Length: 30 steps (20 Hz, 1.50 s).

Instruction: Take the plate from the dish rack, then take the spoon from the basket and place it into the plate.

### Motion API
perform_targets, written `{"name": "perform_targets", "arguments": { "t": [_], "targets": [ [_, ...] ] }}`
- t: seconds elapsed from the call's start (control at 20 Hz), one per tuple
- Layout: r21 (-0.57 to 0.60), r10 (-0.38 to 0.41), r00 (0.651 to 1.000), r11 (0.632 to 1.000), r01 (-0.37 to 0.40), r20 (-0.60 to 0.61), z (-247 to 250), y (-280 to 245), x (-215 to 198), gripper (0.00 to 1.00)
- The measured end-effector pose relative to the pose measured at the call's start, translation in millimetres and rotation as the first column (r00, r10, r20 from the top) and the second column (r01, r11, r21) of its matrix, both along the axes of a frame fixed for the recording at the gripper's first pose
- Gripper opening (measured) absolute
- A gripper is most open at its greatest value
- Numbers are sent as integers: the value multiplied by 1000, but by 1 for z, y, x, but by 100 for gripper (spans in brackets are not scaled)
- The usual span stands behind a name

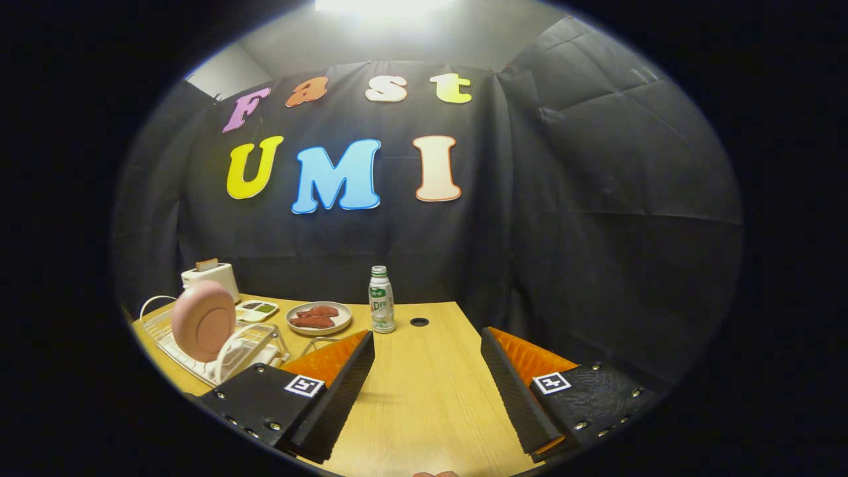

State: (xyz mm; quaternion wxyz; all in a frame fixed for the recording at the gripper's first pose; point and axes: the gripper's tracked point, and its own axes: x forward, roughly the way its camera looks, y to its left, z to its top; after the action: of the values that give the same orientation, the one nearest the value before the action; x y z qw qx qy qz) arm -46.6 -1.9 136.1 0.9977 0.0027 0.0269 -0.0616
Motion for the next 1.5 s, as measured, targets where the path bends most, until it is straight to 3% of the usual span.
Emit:
{"name": "perform_targets", "arguments": {
  "t": [0.25,0.6,0.85,1.3,1.4,1.5],
  "targets": [
    [8,59,997,998,-58,-58,25,70,-16,99],
    [107,223,961,972,-207,-166,42,175,1,99],
    [245,357,876,926,-287,-323,21,239,28,99],
    [379,413,782,892,-245,-467,-14,286,81,99],
    [391,430,749,887,-246,-504,-22,296,93,99],
    [400,452,693,881,-251,-561,-33,308,100,99]
  ]
}}
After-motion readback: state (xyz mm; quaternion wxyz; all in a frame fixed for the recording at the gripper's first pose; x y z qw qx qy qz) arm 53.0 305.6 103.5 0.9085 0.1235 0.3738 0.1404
